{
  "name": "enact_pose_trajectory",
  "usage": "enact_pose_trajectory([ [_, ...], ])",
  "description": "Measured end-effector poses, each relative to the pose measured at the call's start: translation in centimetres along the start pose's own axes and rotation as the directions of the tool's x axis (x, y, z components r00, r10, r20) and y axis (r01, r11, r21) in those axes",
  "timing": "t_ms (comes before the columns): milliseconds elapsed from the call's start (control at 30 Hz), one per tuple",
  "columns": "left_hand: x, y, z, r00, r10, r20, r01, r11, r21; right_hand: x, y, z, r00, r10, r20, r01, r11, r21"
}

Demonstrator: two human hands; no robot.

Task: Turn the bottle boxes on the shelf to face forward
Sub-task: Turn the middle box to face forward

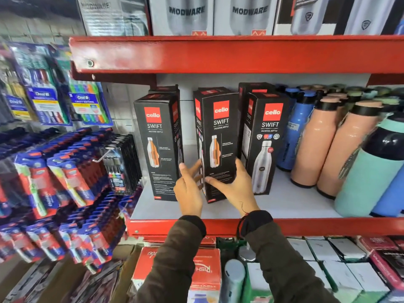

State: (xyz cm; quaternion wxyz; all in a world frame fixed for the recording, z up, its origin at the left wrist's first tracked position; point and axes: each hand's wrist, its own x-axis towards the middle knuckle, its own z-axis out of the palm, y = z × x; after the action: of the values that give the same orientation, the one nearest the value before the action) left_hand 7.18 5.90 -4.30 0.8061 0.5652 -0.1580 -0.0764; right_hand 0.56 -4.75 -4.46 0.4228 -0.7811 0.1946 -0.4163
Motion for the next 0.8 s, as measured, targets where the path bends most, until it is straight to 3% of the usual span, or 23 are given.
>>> enact_pose_trajectory([
  [233,-0.1,-0.4,-0.2,0.992,0.119,-0.039,-0.118,0.993,0.013,0.2,-0.7,-0.5,0.999,0.011,-0.030,-0.010,0.999,0.032],
  [333,0.7,-0.7,-0.4,0.984,0.175,0.021,-0.177,0.980,0.089,0.1,-0.4,-0.7,0.999,0.048,0.020,-0.049,0.997,0.065],
  [433,1.9,-1.0,-0.7,0.983,0.101,0.154,-0.129,0.974,0.185,0.2,0.0,-1.0,0.992,0.059,0.109,-0.067,0.995,0.073],
  [533,2.6,-1.4,-0.9,0.980,0.014,0.199,-0.054,0.979,0.198,0.4,-0.2,-1.3,0.978,0.060,0.201,-0.077,0.994,0.081],
  [800,2.2,-2.9,-1.2,0.992,0.044,0.122,-0.069,0.976,0.208,0.8,0.4,-1.4,0.961,-0.014,0.277,0.009,1.000,0.021],
])
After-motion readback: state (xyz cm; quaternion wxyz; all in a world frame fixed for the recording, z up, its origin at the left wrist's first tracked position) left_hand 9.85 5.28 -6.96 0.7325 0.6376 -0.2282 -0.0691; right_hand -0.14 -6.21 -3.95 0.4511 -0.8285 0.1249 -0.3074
